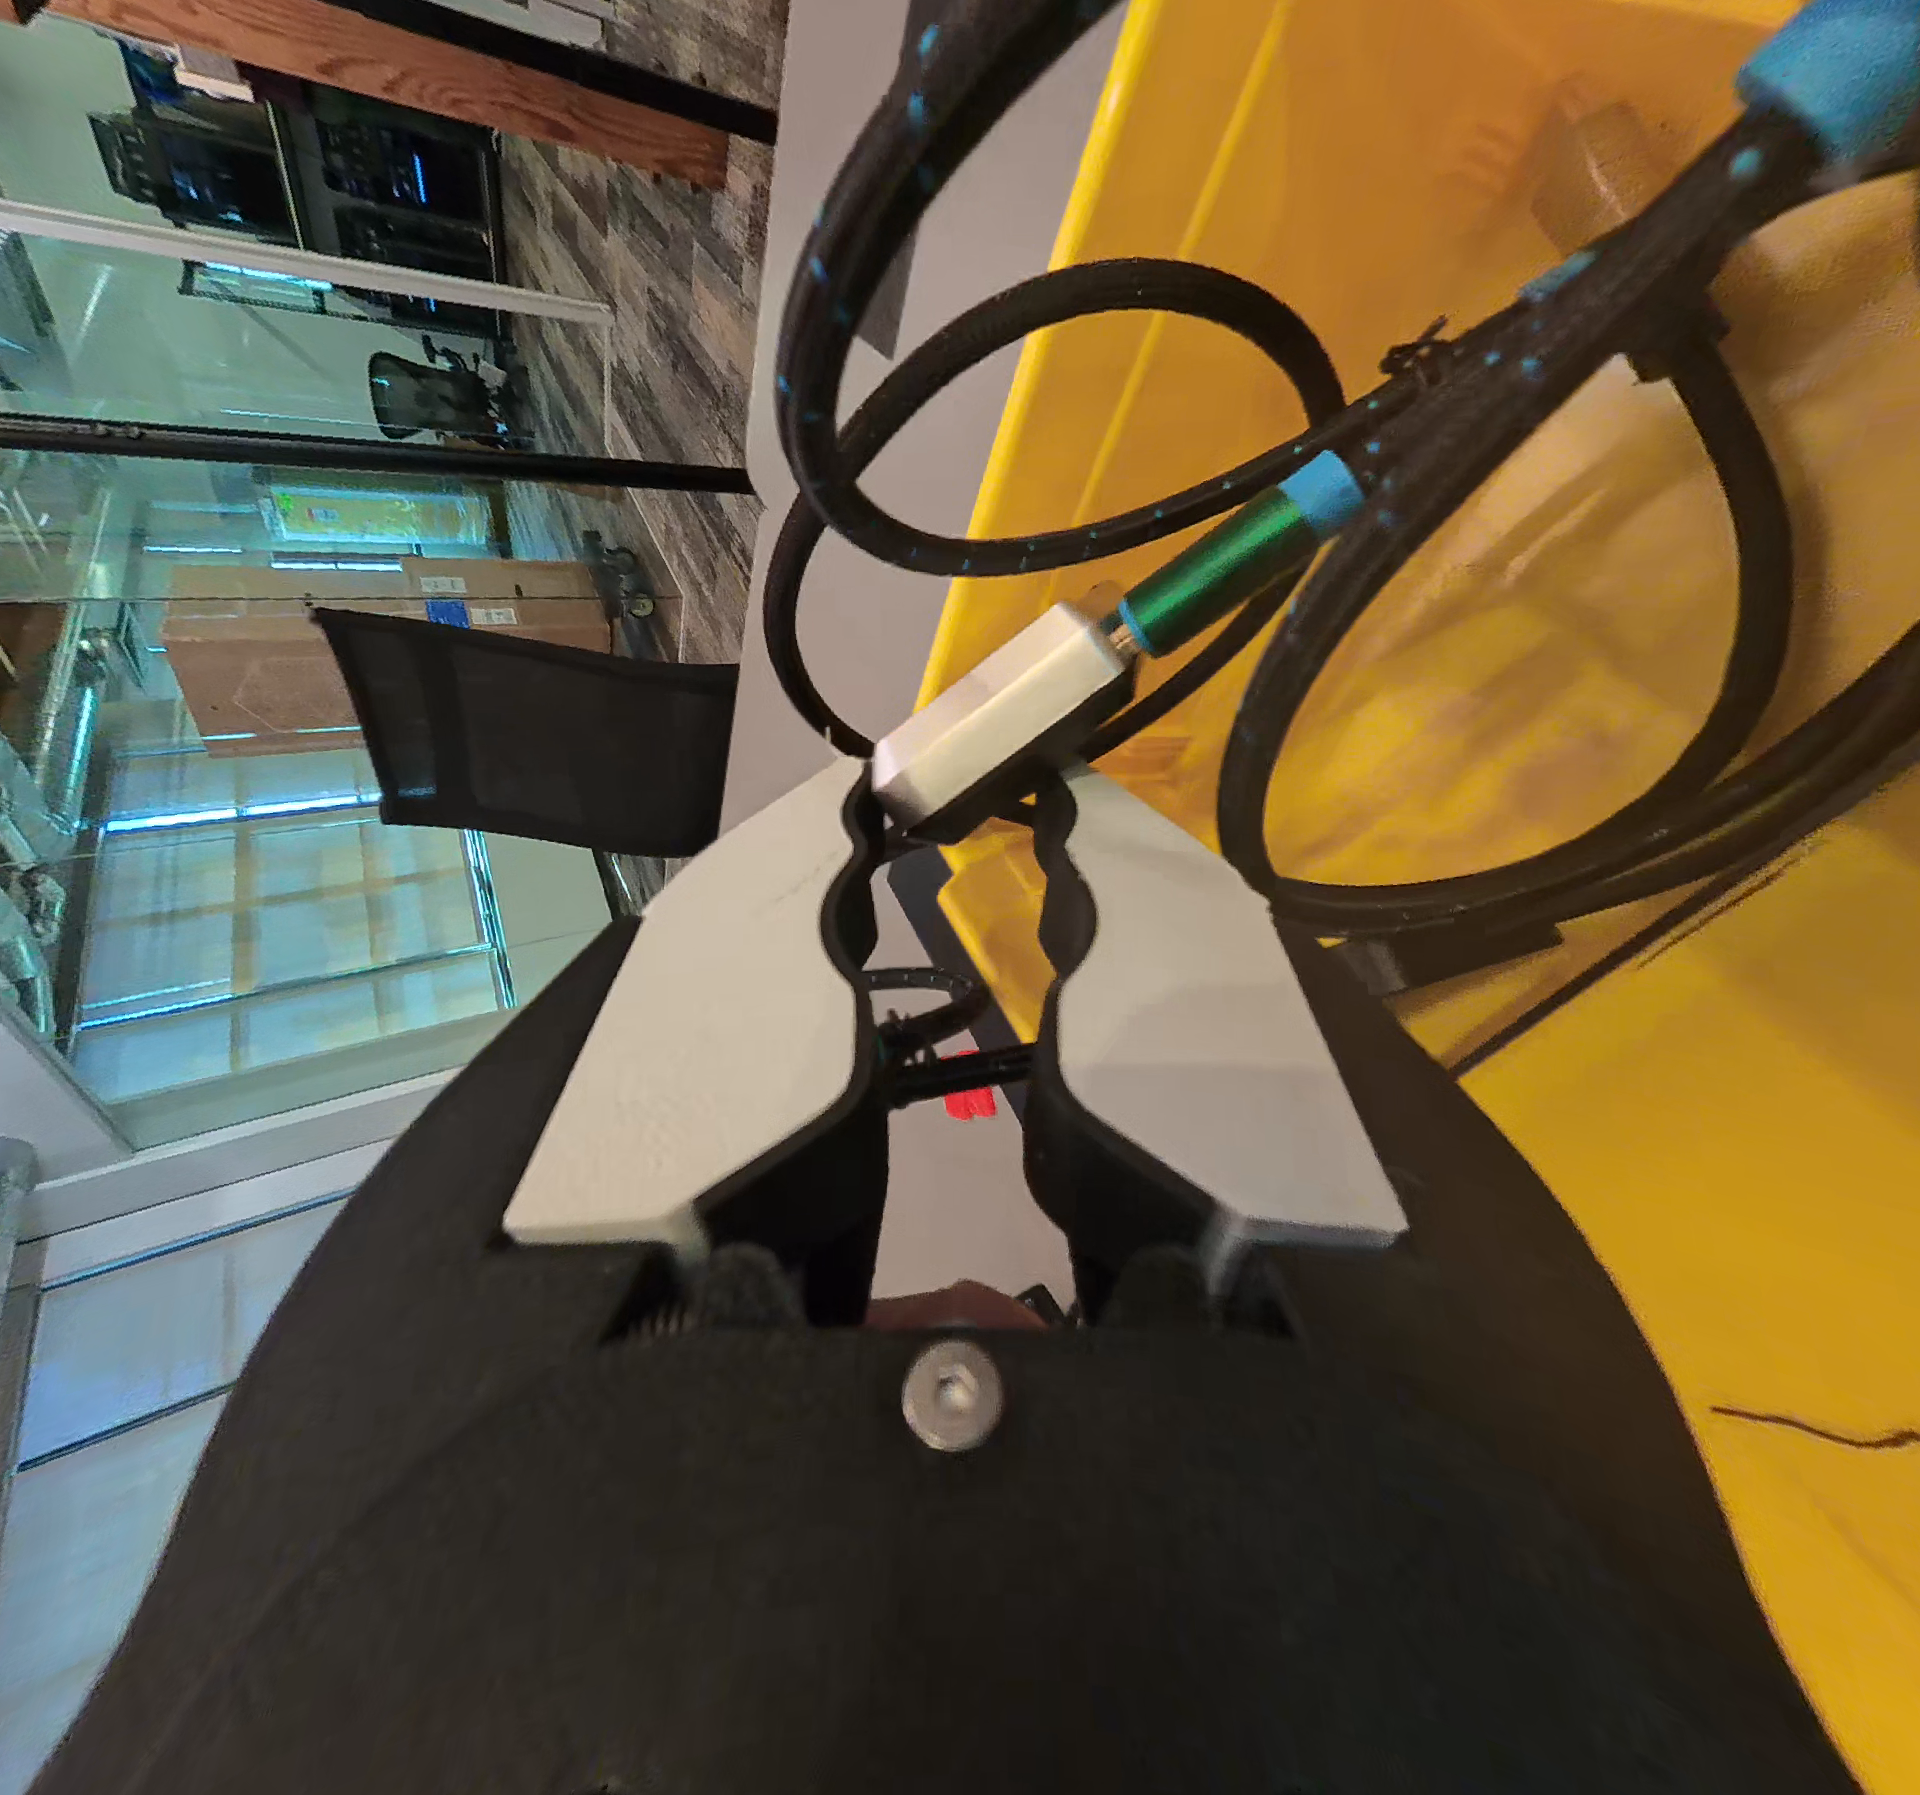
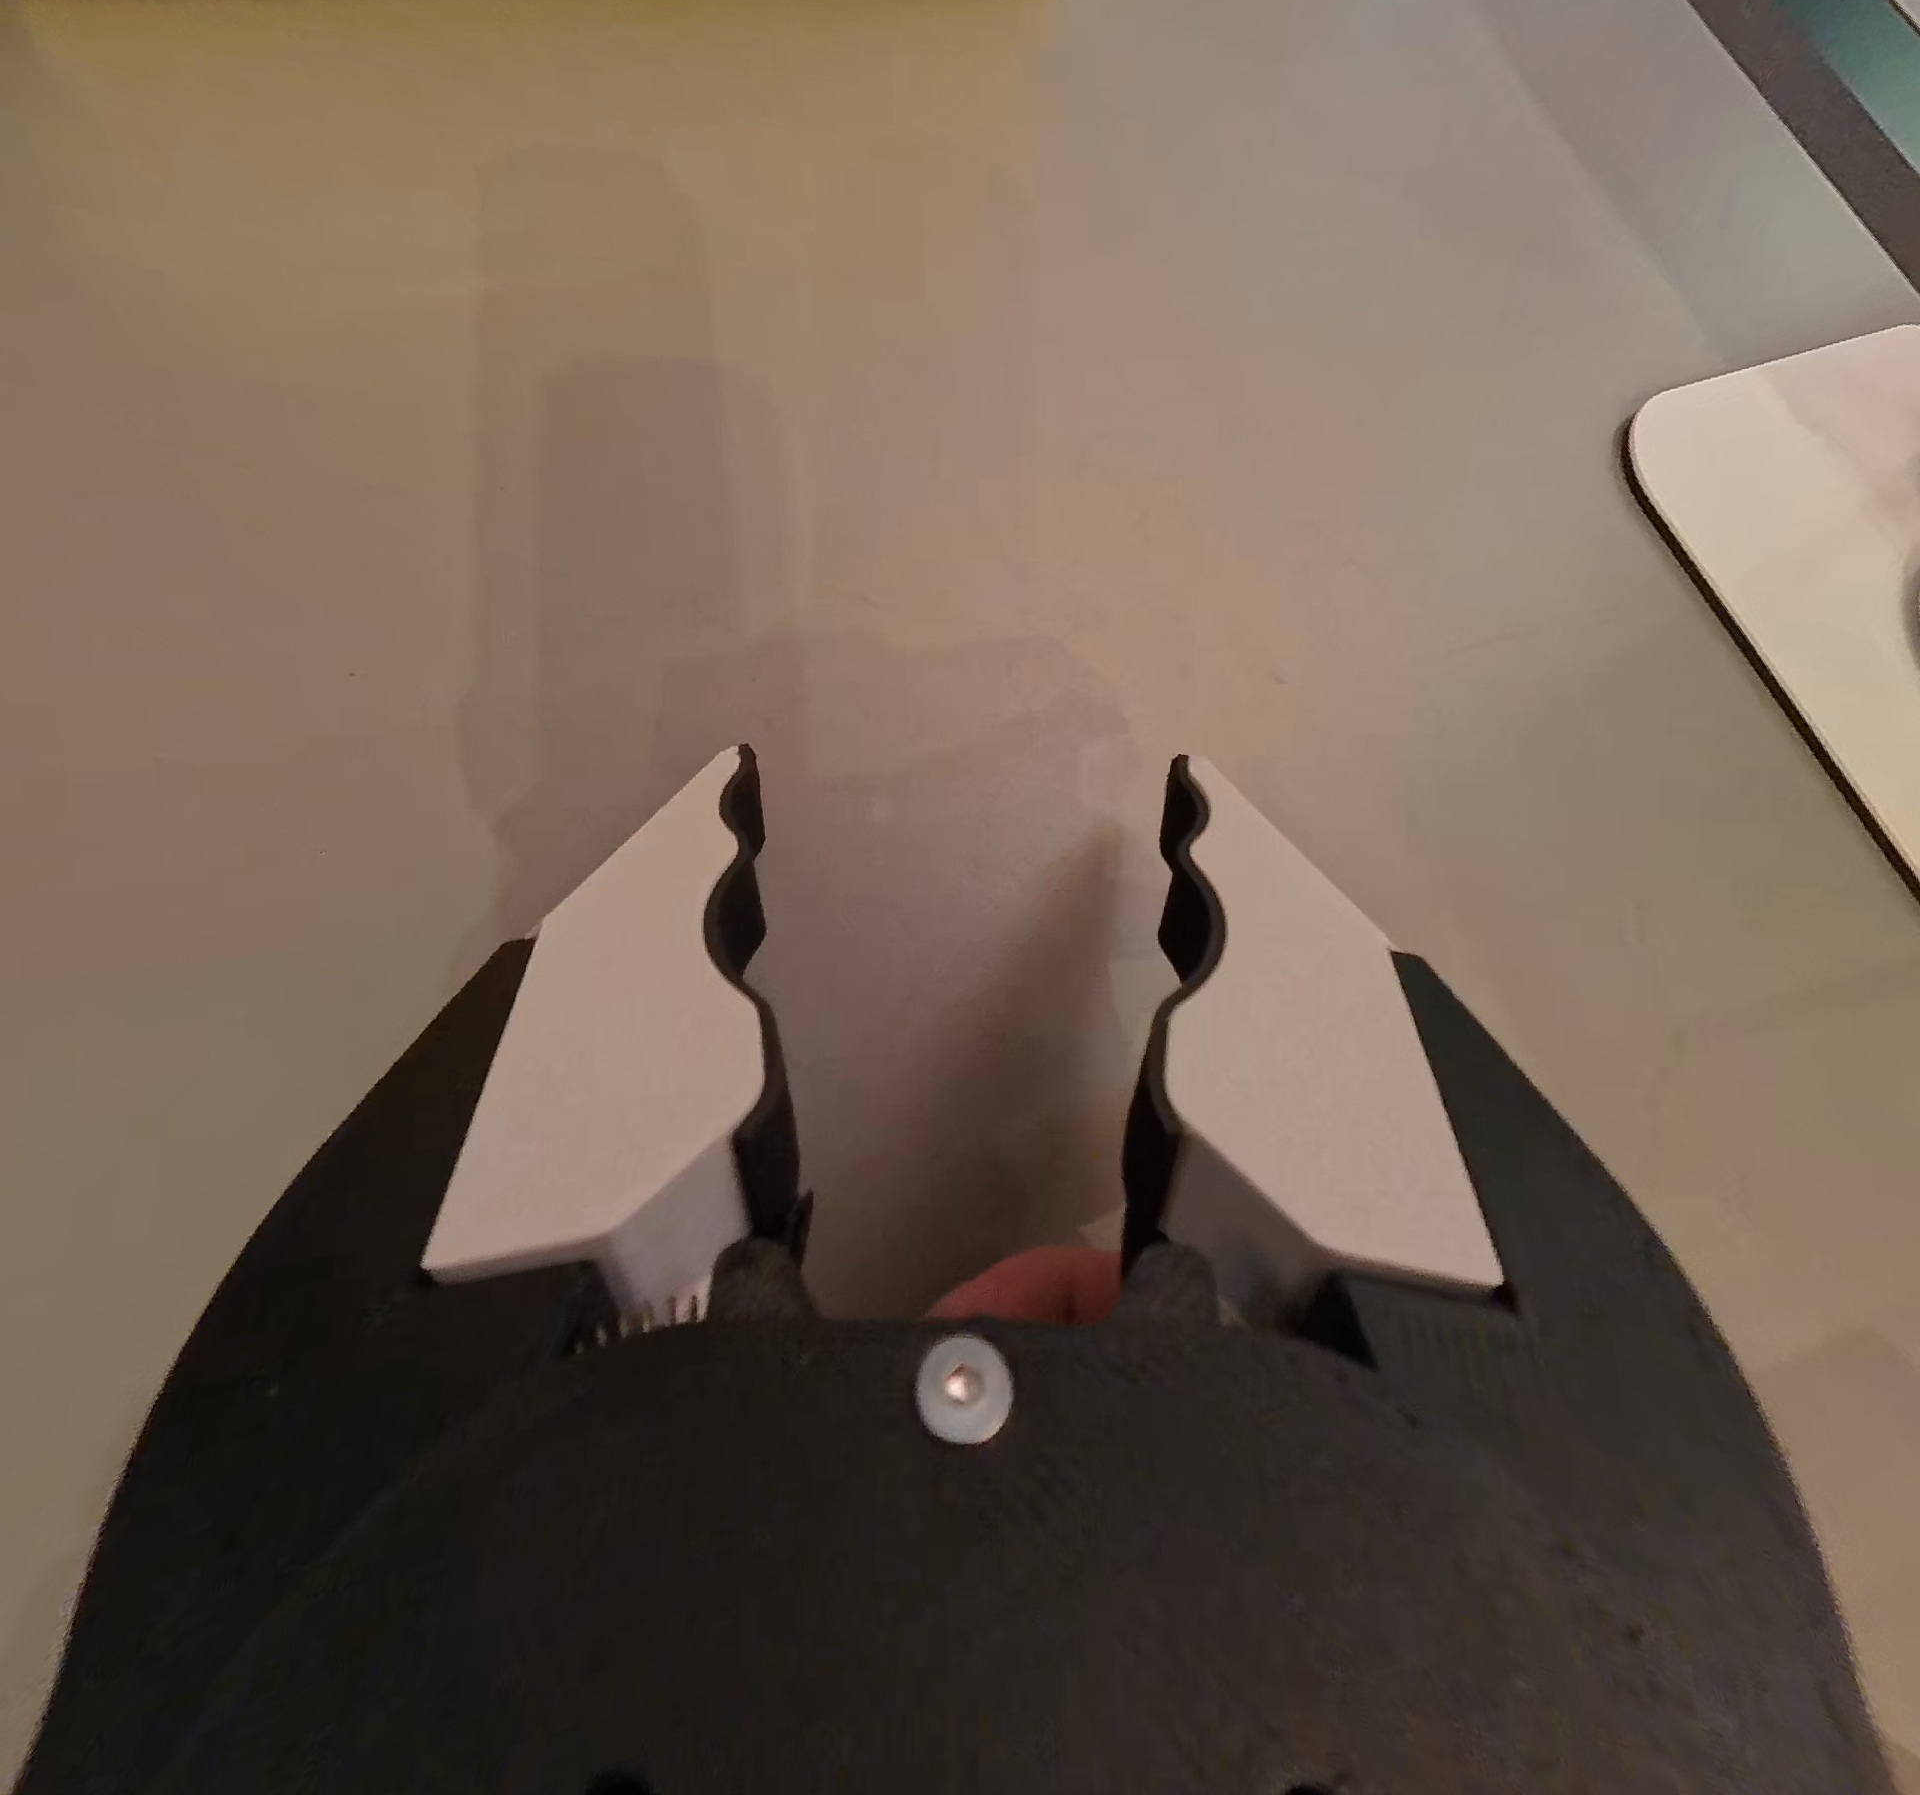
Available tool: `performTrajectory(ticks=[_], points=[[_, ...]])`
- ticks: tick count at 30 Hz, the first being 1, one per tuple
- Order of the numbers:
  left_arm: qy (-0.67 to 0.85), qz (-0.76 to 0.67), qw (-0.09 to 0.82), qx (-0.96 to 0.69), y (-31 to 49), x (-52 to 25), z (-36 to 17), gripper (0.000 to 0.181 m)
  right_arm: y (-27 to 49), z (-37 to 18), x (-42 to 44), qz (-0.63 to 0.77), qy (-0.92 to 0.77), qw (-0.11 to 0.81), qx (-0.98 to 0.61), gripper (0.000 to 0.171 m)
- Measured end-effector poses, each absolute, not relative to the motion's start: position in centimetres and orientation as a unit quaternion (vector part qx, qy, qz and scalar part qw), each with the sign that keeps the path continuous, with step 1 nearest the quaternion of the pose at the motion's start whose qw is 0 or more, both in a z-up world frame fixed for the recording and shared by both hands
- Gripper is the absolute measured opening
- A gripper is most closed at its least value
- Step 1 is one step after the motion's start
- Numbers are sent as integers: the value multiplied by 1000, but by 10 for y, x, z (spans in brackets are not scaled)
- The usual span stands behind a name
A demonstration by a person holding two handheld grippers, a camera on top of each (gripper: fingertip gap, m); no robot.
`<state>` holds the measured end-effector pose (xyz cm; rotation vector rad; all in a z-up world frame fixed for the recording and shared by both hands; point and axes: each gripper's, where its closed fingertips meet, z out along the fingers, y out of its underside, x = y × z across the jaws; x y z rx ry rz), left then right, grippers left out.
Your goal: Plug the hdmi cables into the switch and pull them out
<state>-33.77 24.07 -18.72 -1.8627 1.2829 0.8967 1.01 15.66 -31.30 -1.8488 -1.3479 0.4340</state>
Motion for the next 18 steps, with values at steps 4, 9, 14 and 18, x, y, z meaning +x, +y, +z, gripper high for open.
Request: performTrajectory(ticks=[4,9,14,18], points=[[485,340,376,-713,239,-336,-172,27,156,-313,10,172,-533,394,-729,75],[462,323,424,-709,239,-329,-149,27,156,-313,10,172,-533,394,-728,74],[449,320,450,-702,238,-325,-133,27,156,-313,9,172,-533,394,-729,74],[435,316,474,-697,237,-325,-120,26,156,-313,9,173,-533,394,-728,73]])
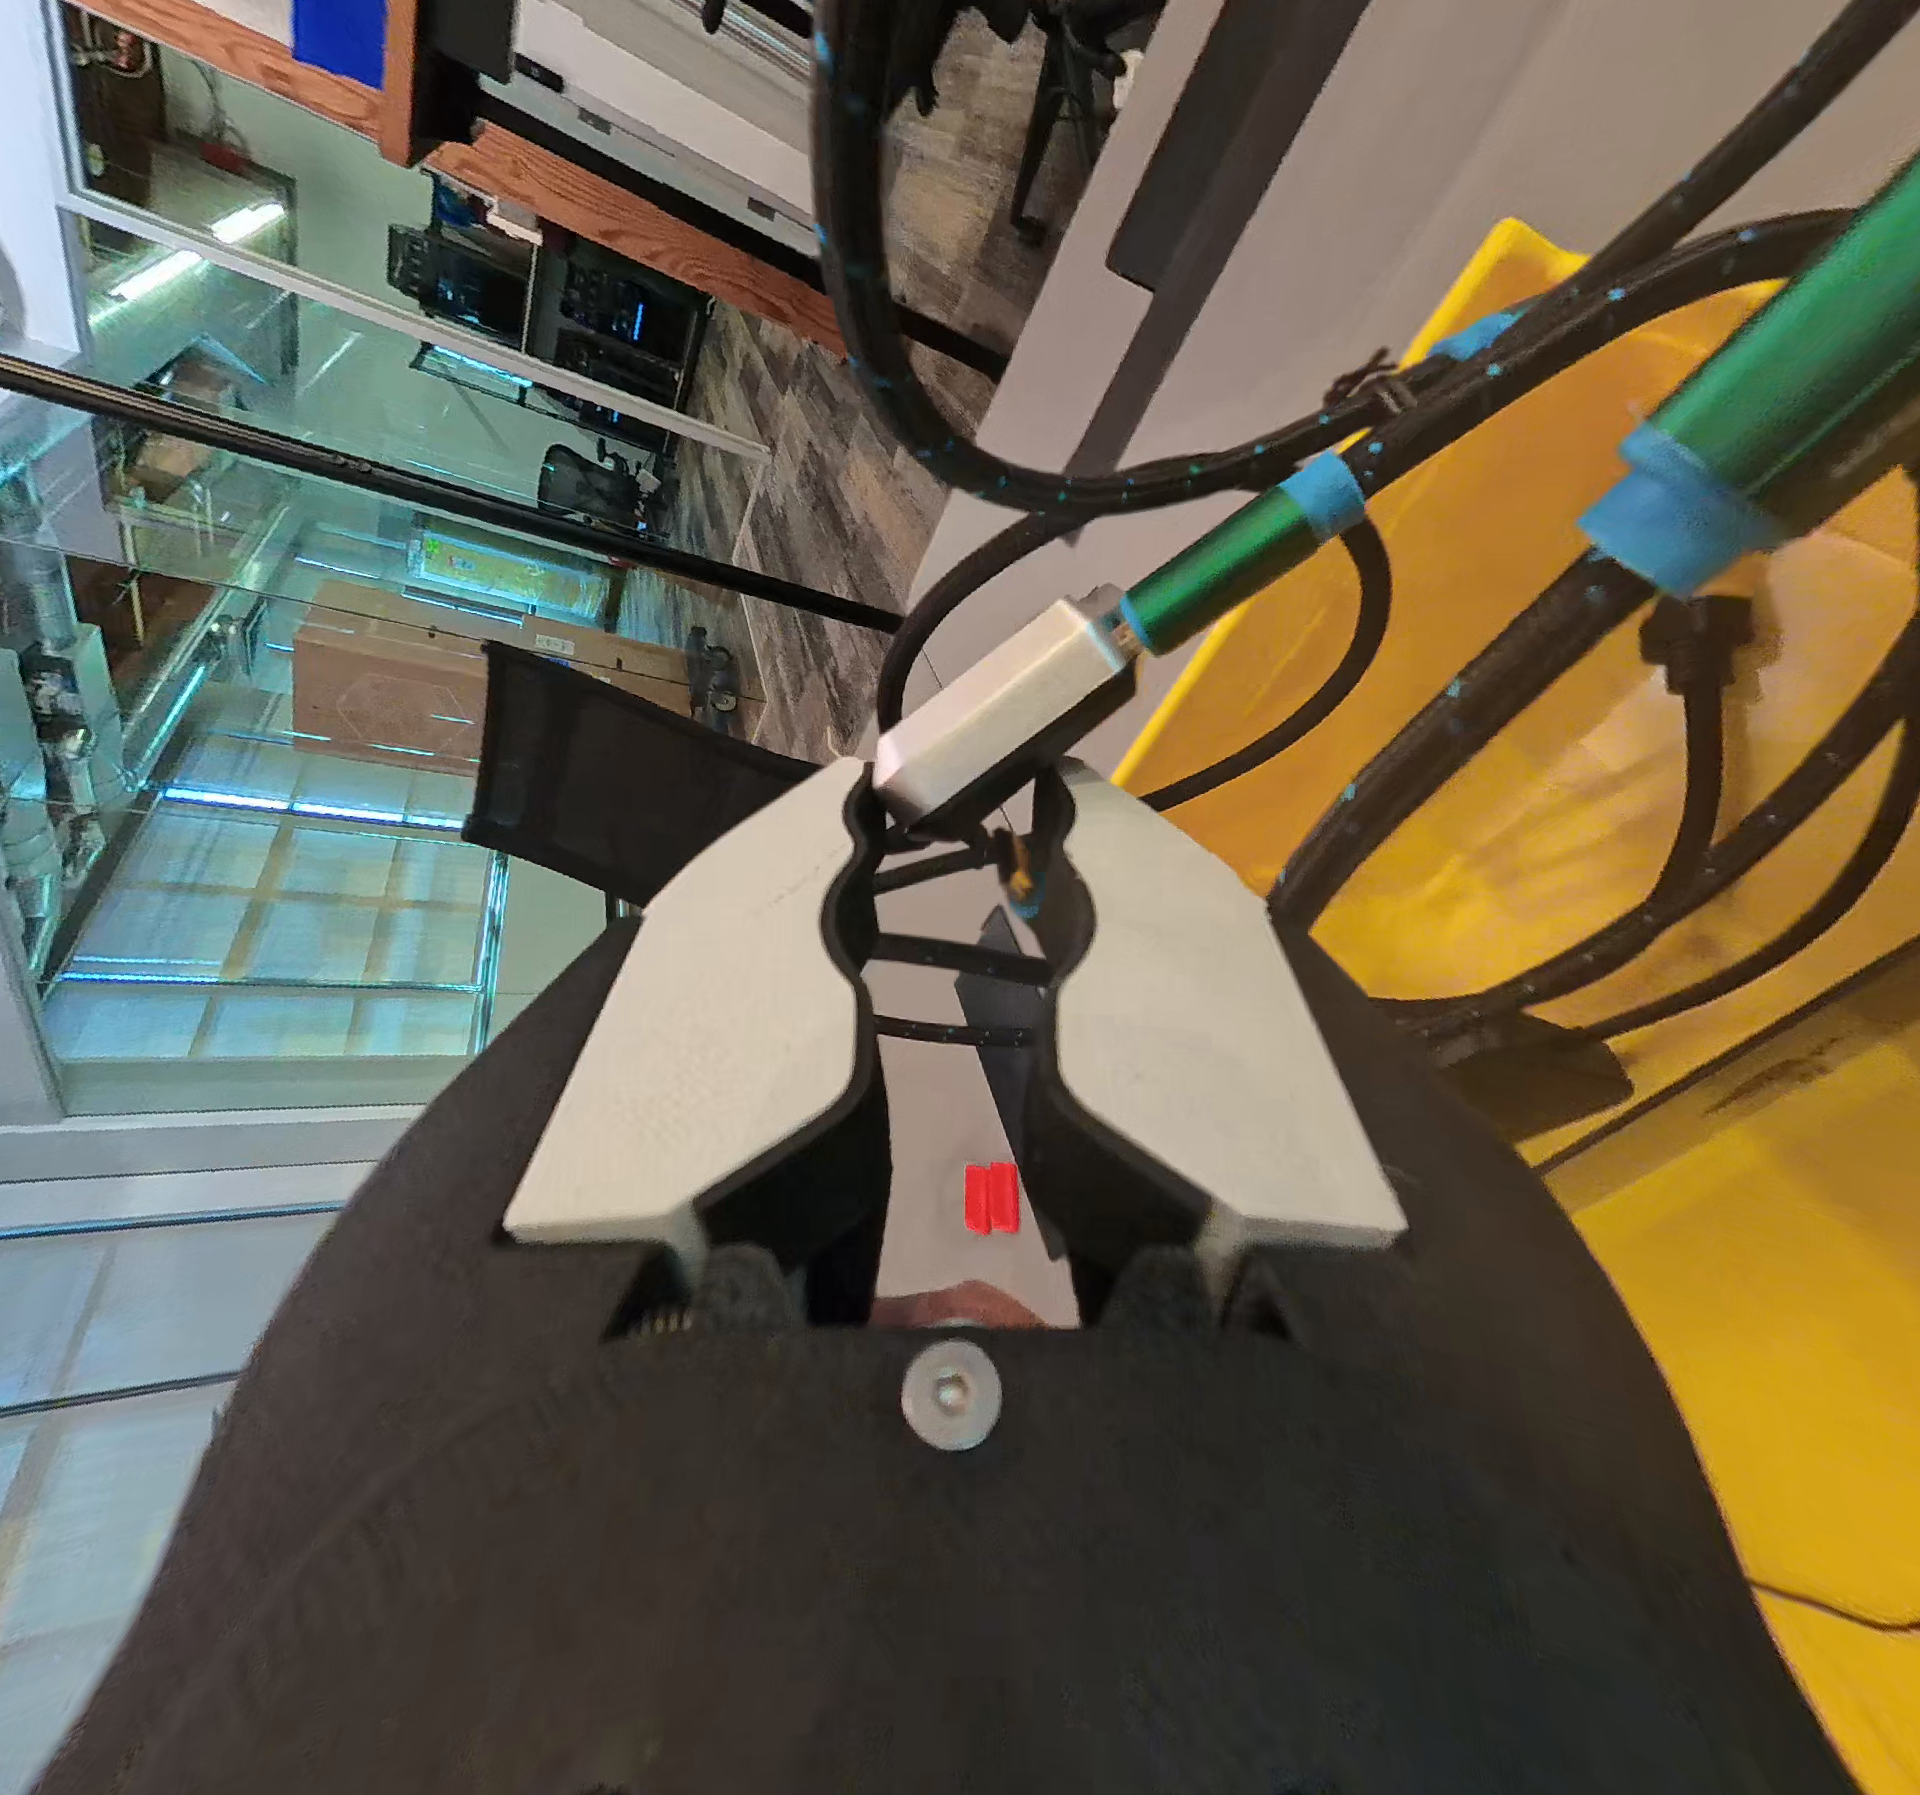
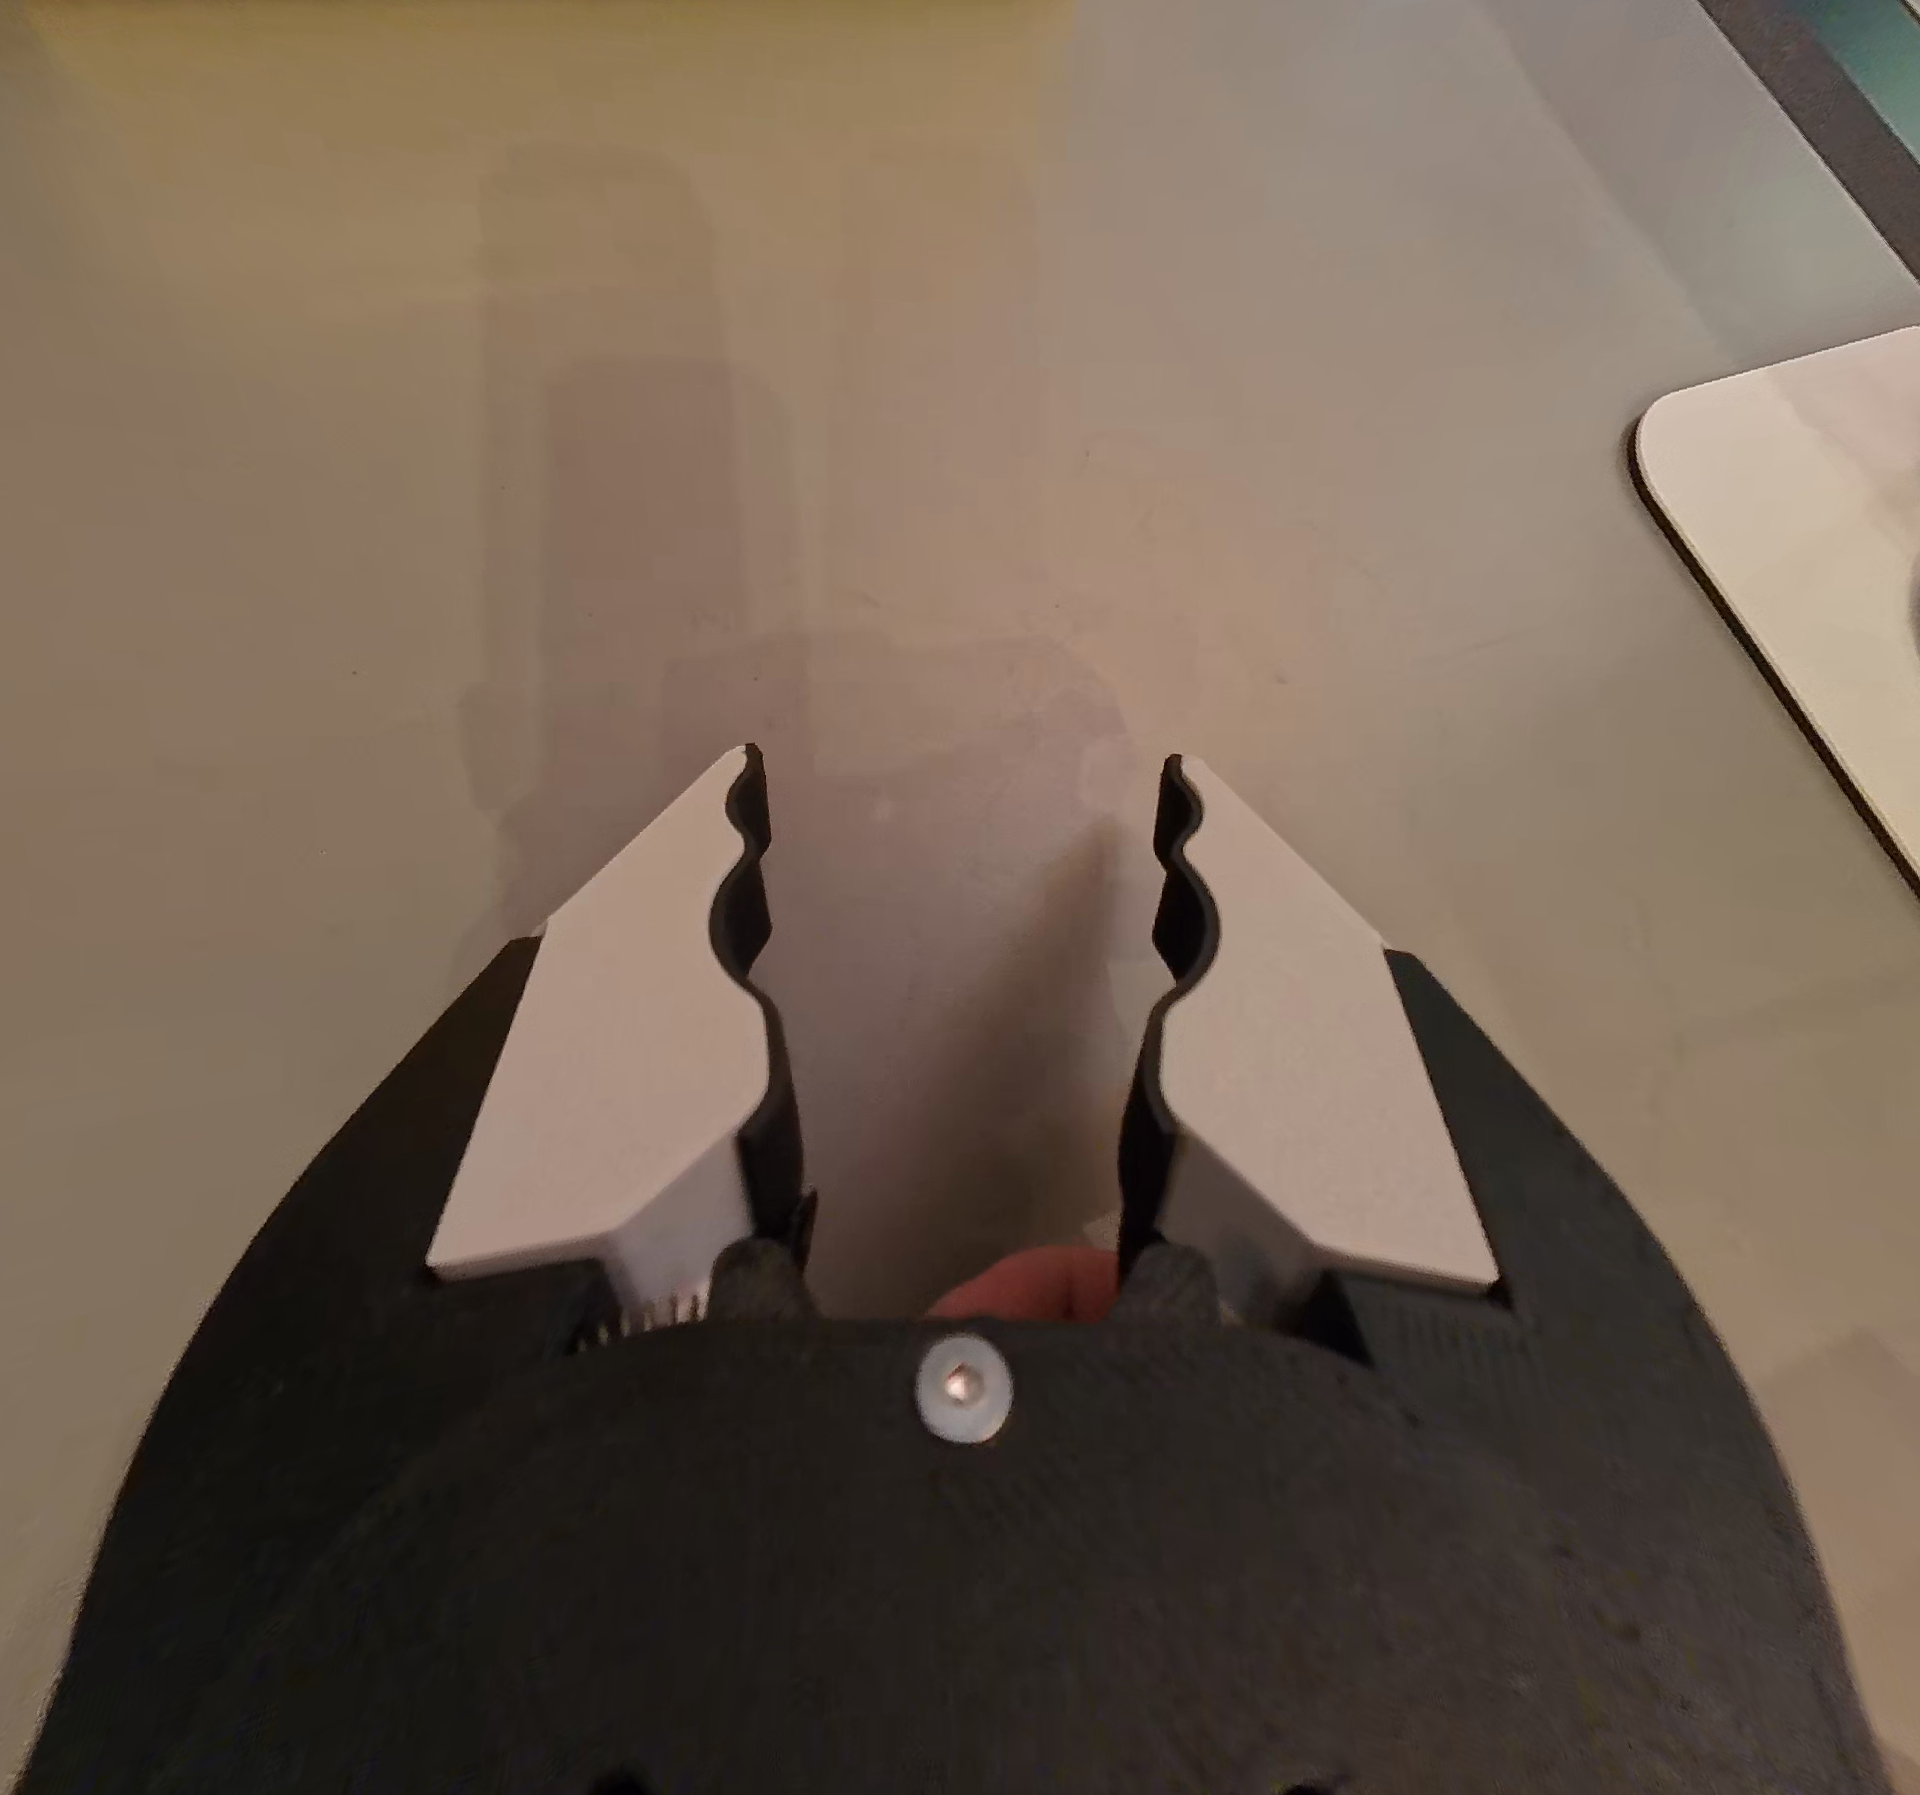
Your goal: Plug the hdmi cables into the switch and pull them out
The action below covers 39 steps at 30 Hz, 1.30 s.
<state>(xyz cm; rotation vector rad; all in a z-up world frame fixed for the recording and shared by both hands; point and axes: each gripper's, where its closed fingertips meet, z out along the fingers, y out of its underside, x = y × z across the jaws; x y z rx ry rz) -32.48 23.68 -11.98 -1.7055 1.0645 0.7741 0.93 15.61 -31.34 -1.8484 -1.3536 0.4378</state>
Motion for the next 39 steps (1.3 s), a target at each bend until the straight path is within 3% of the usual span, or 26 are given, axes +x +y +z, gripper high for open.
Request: performTrajectory(ticks=[24,39], points=[[326,202,655,-651,211,-277,-13,24,156,-314,9,170,-537,394,-727,72],[333,165,719,-588,164,-223,52,24,156,-314,9,169,-538,395,-726,72]])
